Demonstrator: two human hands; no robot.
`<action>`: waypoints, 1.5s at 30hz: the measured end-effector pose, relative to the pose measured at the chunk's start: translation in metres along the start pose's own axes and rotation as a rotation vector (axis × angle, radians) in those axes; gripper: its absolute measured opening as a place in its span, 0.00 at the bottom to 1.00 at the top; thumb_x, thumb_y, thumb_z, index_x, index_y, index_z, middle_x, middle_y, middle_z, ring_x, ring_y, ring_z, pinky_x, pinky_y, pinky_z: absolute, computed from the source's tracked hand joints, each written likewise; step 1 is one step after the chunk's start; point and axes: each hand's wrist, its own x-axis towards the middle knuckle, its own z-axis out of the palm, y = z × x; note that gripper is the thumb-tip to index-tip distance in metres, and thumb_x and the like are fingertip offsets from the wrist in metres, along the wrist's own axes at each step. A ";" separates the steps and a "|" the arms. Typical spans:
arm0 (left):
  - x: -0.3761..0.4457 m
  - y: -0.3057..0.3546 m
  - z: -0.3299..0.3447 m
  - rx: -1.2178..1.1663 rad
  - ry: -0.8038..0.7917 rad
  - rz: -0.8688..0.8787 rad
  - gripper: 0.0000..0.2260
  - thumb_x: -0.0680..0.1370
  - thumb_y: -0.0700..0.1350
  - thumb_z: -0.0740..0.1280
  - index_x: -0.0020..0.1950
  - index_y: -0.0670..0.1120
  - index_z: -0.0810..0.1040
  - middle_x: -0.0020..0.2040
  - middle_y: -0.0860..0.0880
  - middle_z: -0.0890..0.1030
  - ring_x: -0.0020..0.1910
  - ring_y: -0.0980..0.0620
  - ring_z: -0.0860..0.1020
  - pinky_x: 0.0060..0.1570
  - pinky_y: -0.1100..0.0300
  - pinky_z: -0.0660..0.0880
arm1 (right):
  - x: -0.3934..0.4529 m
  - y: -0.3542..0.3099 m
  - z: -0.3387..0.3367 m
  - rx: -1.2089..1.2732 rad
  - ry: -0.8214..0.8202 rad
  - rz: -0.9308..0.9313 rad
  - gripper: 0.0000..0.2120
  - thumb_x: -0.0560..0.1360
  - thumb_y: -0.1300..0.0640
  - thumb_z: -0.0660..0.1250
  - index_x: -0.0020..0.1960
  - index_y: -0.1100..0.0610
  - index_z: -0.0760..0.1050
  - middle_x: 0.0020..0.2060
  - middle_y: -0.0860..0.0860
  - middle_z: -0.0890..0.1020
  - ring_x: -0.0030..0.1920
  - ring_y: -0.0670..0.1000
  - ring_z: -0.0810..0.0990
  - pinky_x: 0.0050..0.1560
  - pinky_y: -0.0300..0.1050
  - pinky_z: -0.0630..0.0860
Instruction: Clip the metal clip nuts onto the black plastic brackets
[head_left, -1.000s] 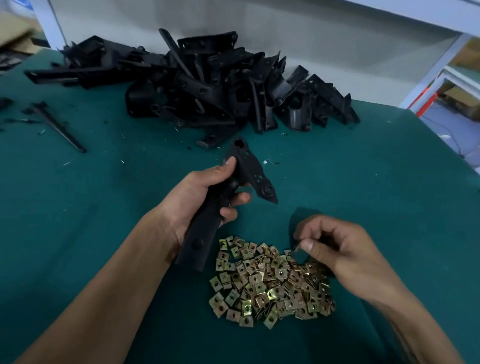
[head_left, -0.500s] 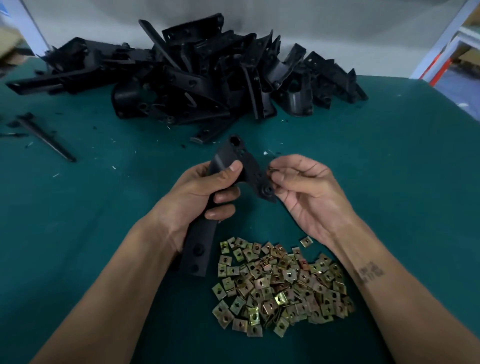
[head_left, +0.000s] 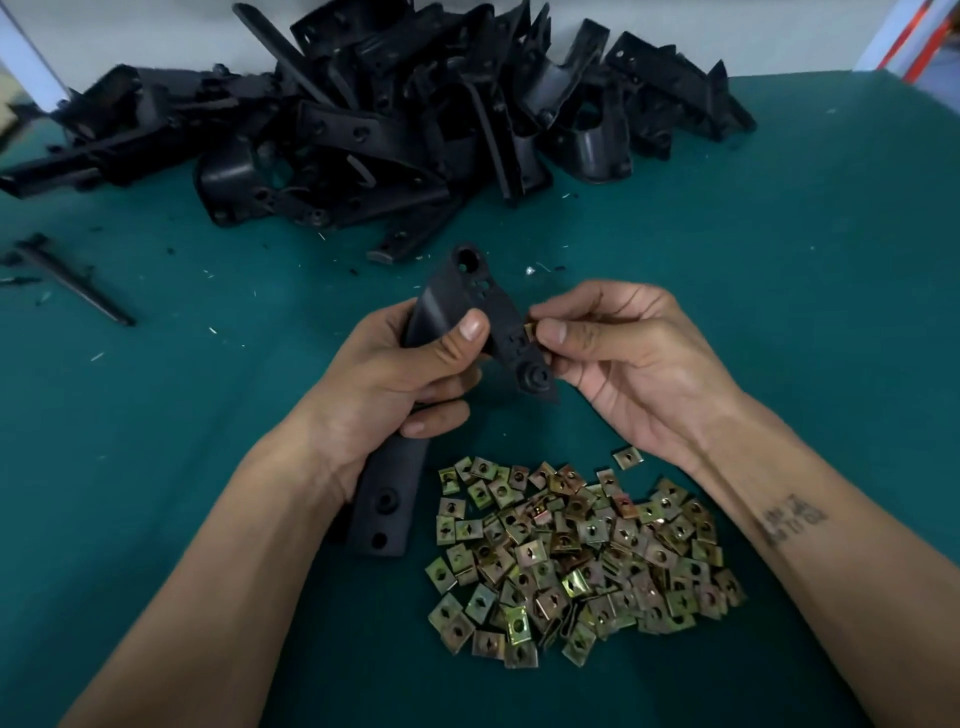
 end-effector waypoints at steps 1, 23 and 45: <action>0.000 0.000 0.000 -0.001 0.002 0.004 0.14 0.74 0.46 0.71 0.54 0.42 0.71 0.34 0.51 0.64 0.25 0.59 0.60 0.18 0.69 0.61 | 0.000 0.000 0.000 0.001 -0.003 -0.001 0.06 0.66 0.69 0.72 0.39 0.62 0.86 0.38 0.58 0.86 0.37 0.51 0.85 0.39 0.39 0.82; -0.006 0.002 -0.002 -0.009 -0.155 -0.014 0.06 0.74 0.48 0.73 0.40 0.47 0.79 0.34 0.53 0.73 0.26 0.60 0.63 0.20 0.69 0.62 | -0.024 -0.015 0.009 -0.069 -0.071 0.020 0.07 0.61 0.64 0.76 0.38 0.59 0.86 0.34 0.54 0.84 0.32 0.49 0.80 0.31 0.35 0.77; -0.009 0.000 0.001 0.035 -0.403 -0.105 0.12 0.77 0.48 0.68 0.47 0.39 0.72 0.34 0.57 0.77 0.26 0.62 0.65 0.22 0.69 0.65 | -0.014 -0.019 -0.010 -0.159 -0.484 0.284 0.10 0.67 0.56 0.82 0.40 0.60 0.83 0.36 0.57 0.84 0.32 0.50 0.81 0.30 0.38 0.74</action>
